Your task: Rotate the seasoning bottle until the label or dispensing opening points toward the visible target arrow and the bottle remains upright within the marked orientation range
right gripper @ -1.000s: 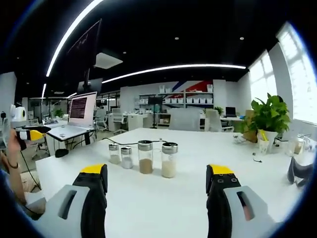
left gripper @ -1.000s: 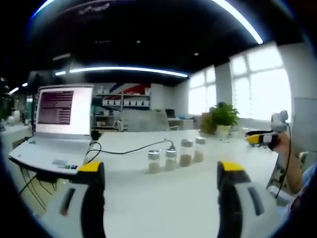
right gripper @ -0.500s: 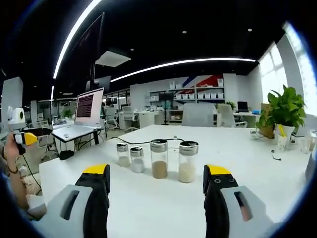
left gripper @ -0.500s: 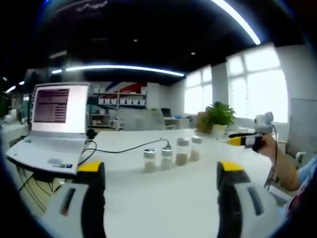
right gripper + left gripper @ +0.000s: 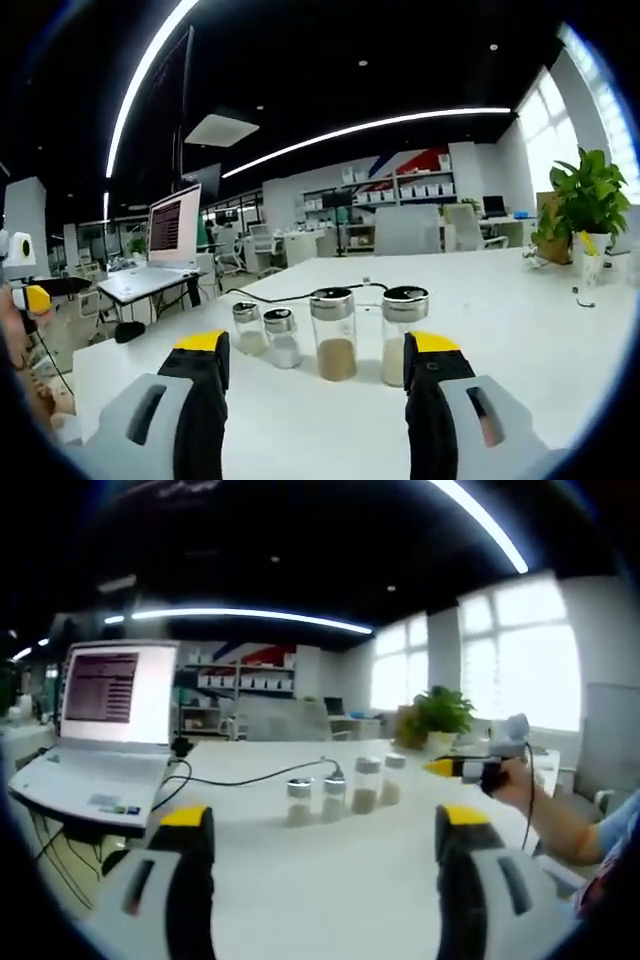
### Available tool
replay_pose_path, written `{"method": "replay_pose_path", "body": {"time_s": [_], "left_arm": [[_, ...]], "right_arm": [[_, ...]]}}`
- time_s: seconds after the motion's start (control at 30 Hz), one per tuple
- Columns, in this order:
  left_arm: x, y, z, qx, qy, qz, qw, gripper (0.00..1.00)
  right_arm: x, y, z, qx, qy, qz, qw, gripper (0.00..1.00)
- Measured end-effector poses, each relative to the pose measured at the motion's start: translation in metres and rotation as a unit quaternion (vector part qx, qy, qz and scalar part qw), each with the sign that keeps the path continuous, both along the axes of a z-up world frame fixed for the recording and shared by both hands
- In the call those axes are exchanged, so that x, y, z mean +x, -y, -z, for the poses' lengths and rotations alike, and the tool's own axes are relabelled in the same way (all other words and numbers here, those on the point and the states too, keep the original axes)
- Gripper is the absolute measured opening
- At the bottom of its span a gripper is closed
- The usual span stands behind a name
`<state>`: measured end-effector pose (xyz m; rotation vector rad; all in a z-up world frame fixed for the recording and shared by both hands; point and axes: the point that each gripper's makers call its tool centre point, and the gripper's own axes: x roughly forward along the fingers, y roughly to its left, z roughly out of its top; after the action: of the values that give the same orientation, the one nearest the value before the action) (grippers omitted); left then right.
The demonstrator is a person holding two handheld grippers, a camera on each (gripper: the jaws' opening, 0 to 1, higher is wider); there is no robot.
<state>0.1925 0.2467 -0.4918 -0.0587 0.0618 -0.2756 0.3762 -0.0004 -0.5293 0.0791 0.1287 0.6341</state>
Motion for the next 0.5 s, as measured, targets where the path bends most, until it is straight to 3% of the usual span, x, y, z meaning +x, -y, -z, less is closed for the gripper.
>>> {"method": "replay_pose_path", "body": {"time_s": [0.13, 0.23, 0.5], "left_arm": [[-0.002, -0.003, -0.003, -0.007, 0.003, 0.002, 1.0000, 0.97], [-0.003, -0.005, -0.004, 0.000, 0.005, 0.000, 1.0000, 0.97], [-0.005, -0.011, -0.007, -0.007, 0.008, -0.001, 0.9999, 0.97]], "right_arm": [[0.010, -0.015, 0.011, -0.016, -0.011, -0.008, 0.9998, 0.73], [0.016, -0.022, 0.013, -0.031, -0.004, -0.010, 0.9995, 0.72], [0.035, -0.043, 0.007, -0.023, 0.031, -0.032, 0.9987, 0.63]]}}
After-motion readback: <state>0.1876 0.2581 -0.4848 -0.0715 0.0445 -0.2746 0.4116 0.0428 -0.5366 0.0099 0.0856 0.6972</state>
